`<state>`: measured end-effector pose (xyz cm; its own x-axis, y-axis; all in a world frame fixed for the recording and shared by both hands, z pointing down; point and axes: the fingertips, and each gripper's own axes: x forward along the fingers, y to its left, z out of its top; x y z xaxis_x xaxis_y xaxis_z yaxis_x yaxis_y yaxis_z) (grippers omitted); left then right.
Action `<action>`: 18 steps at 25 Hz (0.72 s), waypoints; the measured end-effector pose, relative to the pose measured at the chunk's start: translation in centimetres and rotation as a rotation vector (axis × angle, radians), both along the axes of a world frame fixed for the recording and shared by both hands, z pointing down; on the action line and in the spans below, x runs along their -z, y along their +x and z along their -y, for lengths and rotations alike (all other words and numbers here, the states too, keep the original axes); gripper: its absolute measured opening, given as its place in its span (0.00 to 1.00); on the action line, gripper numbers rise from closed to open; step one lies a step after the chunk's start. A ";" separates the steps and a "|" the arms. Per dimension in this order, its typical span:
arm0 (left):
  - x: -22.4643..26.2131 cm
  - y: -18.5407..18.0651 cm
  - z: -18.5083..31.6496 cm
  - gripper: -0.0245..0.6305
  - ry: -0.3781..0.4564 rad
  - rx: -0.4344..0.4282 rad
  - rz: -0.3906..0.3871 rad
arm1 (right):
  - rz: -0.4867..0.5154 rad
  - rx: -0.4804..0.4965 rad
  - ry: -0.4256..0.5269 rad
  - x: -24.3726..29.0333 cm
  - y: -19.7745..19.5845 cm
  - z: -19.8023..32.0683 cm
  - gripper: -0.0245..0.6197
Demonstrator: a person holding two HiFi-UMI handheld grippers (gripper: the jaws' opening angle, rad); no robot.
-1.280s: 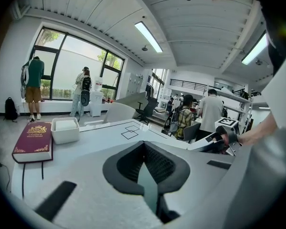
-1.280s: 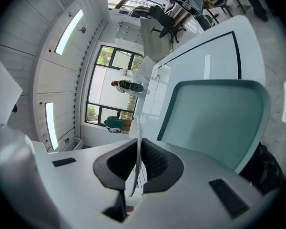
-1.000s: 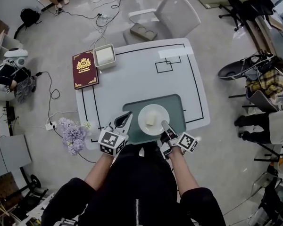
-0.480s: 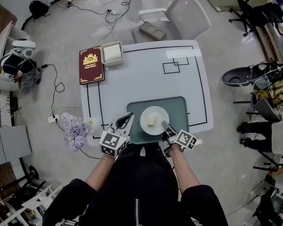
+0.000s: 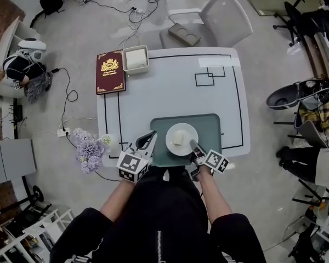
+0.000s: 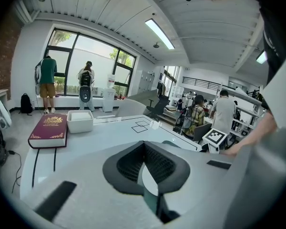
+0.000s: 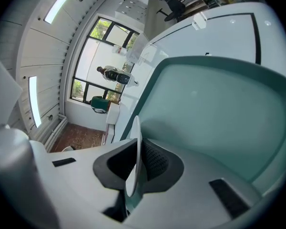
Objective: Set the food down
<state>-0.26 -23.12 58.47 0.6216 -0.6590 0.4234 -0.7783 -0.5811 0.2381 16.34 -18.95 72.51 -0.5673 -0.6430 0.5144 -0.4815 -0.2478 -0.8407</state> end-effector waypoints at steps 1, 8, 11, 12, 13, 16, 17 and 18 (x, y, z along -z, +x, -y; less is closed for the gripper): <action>0.0 0.0 0.0 0.05 -0.002 0.003 0.000 | -0.005 -0.001 -0.001 -0.1 0.1 0.1 0.08; -0.1 0.5 0.2 0.05 -0.003 -0.005 -0.003 | -0.043 0.000 -0.012 -0.6 0.8 0.4 0.08; -0.2 0.7 0.4 0.05 -0.003 -0.012 -0.005 | -0.090 0.028 -0.020 -0.8 0.8 0.5 0.08; -0.3 0.8 0.5 0.05 -0.003 -0.014 -0.006 | -0.105 0.037 -0.021 -0.8 0.8 0.6 0.08; -0.3 0.9 0.6 0.05 -0.003 -0.017 -0.006 | -0.120 0.045 -0.019 -0.8 0.8 0.7 0.08; -0.3 1.1 0.7 0.05 -0.002 -0.023 -0.009 | -0.157 0.062 -0.009 -0.7 0.8 0.9 0.08; -0.3 1.2 0.7 0.05 -0.002 -0.025 -0.009 | -0.168 0.067 -0.008 -0.6 0.9 0.9 0.08; -0.3 1.2 0.8 0.05 -0.001 -0.027 -0.010 | -0.179 0.072 -0.008 -0.7 0.9 1.0 0.08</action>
